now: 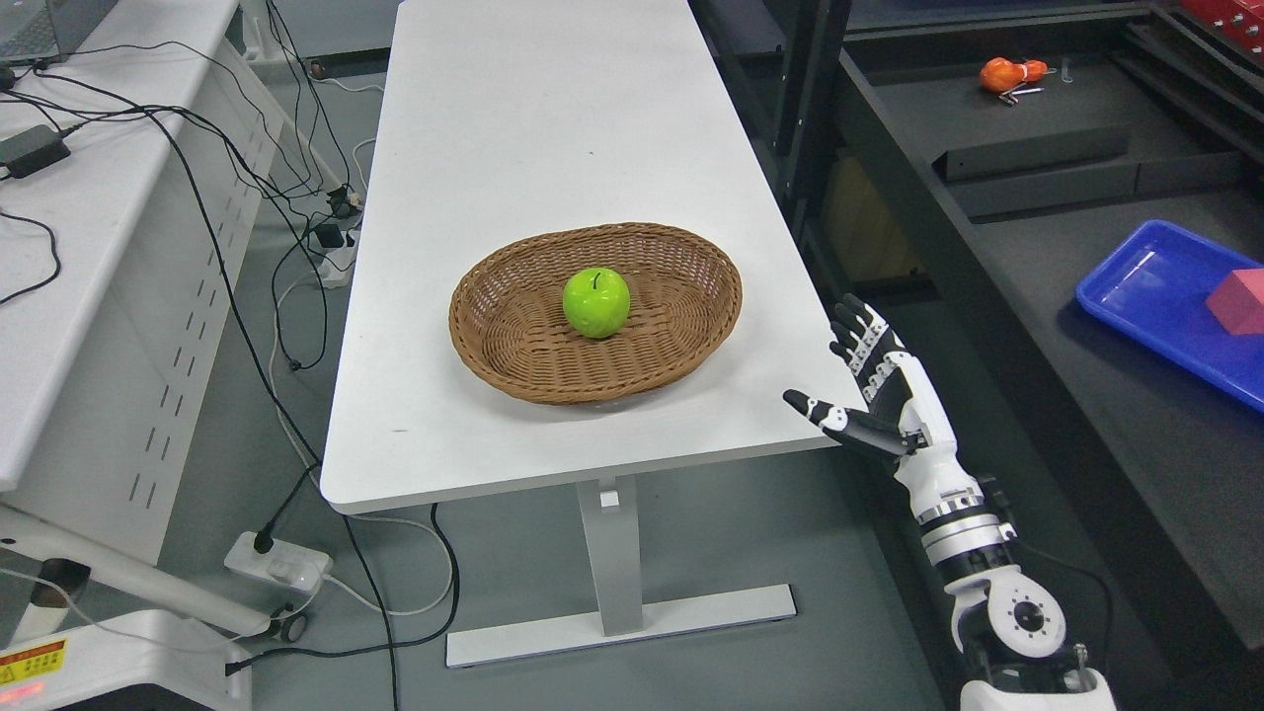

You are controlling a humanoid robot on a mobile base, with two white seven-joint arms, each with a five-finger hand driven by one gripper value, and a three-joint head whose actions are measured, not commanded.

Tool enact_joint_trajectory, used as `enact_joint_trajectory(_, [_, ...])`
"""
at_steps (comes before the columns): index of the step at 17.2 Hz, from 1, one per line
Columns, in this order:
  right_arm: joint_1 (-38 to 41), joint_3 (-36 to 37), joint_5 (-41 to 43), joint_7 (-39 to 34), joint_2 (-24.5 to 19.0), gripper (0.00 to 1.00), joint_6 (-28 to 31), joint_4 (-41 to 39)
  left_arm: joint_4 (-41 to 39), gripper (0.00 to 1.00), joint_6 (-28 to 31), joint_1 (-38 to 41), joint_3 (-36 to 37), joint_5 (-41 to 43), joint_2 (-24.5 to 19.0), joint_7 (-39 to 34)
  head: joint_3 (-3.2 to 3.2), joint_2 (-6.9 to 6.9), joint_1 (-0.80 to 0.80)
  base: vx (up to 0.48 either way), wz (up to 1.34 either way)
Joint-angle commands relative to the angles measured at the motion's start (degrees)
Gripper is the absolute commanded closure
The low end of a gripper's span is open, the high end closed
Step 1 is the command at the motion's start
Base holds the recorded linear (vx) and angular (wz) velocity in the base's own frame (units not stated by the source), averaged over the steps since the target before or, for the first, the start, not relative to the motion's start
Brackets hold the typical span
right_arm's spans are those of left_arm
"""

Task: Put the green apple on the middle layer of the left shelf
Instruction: 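Reach the right hand toward the green apple in the wicker basket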

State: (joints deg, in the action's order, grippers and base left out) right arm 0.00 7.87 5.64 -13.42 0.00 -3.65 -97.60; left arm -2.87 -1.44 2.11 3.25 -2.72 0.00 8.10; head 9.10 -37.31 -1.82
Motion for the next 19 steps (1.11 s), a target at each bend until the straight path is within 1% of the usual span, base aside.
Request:
enact_joint_trajectory(1, [-0.88, 1.10, 0.07, -0.38, 1.00, 0.00, -0.04, -0.23, 0.06, 0.00, 0.04, 0.00, 0.00, 0.00, -1.00, -0.02, 0.00, 0.00, 0.00, 0.000, 0.00])
enact_joint_trajectory(4, [-1.14, 1.27, -0.02, -0.47, 1.00, 0.00, -0.47, -0.05, -0.03, 0.00, 0.04, 0.00, 0.00, 0.00, -1.00, -0.02, 0.00, 0.00, 0.00, 0.000, 0.00])
enact_joint_trajectory(5, [-1.67, -0.47, -1.85, -1.08, 3.48, 0.00, -2.39, -0.05, -0.03, 0.00, 0.04, 0.00, 0.00, 0.00, -1.00, -0.02, 0.00, 0.00, 0.00, 0.000, 0.00])
enact_joint_trajectory(6, [-2.98, -6.23, -8.56, -2.39, 9.17, 0.00, -5.81, -0.05, -0.03, 0.00, 0.04, 0.00, 0.00, 0.00, -1.00, -0.02, 0.00, 0.00, 0.00, 0.000, 0.00])
enact_joint_trajectory(7, [-4.73, -10.47, -18.29, -2.58, 12.79, 0.00, -8.10, -0.05, 0.06, 0.00, 0.04, 0.00, 0.00, 0.00, -1.00, -0.02, 0.00, 0.00, 0.00, 0.000, 0.00])
enact_joint_trajectory(8, [-7.27, -10.94, -32.83, -2.41, 14.22, 0.00, -8.65, -0.05, -0.03, 0.00, 0.04, 0.00, 0.00, 0.00, -1.00, -0.02, 0.00, 0.00, 0.00, 0.000, 0.00])
enact_joint_trajectory(9, [-8.43, -10.95, -33.76, -2.93, 14.76, 0.00, -8.65, 0.04, 0.06, 0.00, 0.04, 0.00, 0.00, 0.00, -1.00, -0.02, 0.00, 0.00, 0.00, -0.001, -0.01])
enact_joint_trajectory(10, [-8.79, -10.95, -32.46, -2.93, 14.94, 0.00, -9.52, -0.05, -0.03, 0.00, 0.04, 0.00, 0.00, 0.00, -1.00, -0.02, 0.00, 0.00, 0.00, -0.001, -0.01])
enact_joint_trajectory(11, [-9.31, -10.95, -30.71, -3.02, 14.77, 0.00, -12.23, -0.05, 0.06, 0.00, 0.04, 0.00, 0.00, 0.00, -1.00, -0.02, 0.00, 0.00, 0.00, 0.000, 0.00])
enact_joint_trajectory(12, [-10.19, -11.12, -28.78, -2.76, 14.16, 0.00, -16.17, -0.14, -0.03, 0.00, 0.04, 0.00, 0.00, 0.00, -1.00, -0.02, 0.00, 0.00, 0.00, 0.000, 0.00])
enact_joint_trajectory(13, [-10.54, -11.82, -28.32, -2.41, 13.71, 0.00, -17.78, -0.23, 0.06, 0.00, 0.04, 0.00, 0.00, 0.00, -1.00, -0.02, 0.00, 0.00, 0.00, 0.000, 0.00])
enact_joint_trajectory(14, [-12.03, -13.65, -28.41, -2.49, 13.27, 0.00, -17.18, -0.23, -0.03, 0.00, 0.04, 0.00, 0.00, 0.00, -1.00, -0.02, 0.00, 0.00, 0.00, 0.000, 0.00])
enact_joint_trajectory(15, [-14.22, -16.37, -28.58, -2.75, 13.53, 0.00, -14.31, -0.05, -0.03, 0.00, 0.04, 0.00, 0.00, 0.00, -1.00, -0.02, 0.00, 0.00, 0.00, 0.013, 0.00])
enact_joint_trajectory(16, [-16.07, -17.96, -28.76, -2.84, 13.53, 0.00, -10.10, 0.12, -0.03, 0.00, 0.04, 0.00, 0.00, 0.00, -1.00, -0.02, 0.00, 0.00, 0.00, 0.044, 0.00])
enact_joint_trajectory(17, [-18.26, -18.76, -29.02, -3.02, 13.53, 0.00, -7.45, 0.82, -0.03, 0.00, 0.04, 0.00, 0.00, 0.00, -1.00, -0.02, 0.00, 0.00, 0.00, 0.044, 0.00])
enact_joint_trajectory(19, [-22.22, -22.62, -32.43, -4.16, 13.01, 0.00, -6.90, 5.64, -0.03, 0.00, 0.04, 0.00, 0.00, 0.00, -1.00, -0.02, 0.00, 0.00, 0.00, 0.080, 0.00])
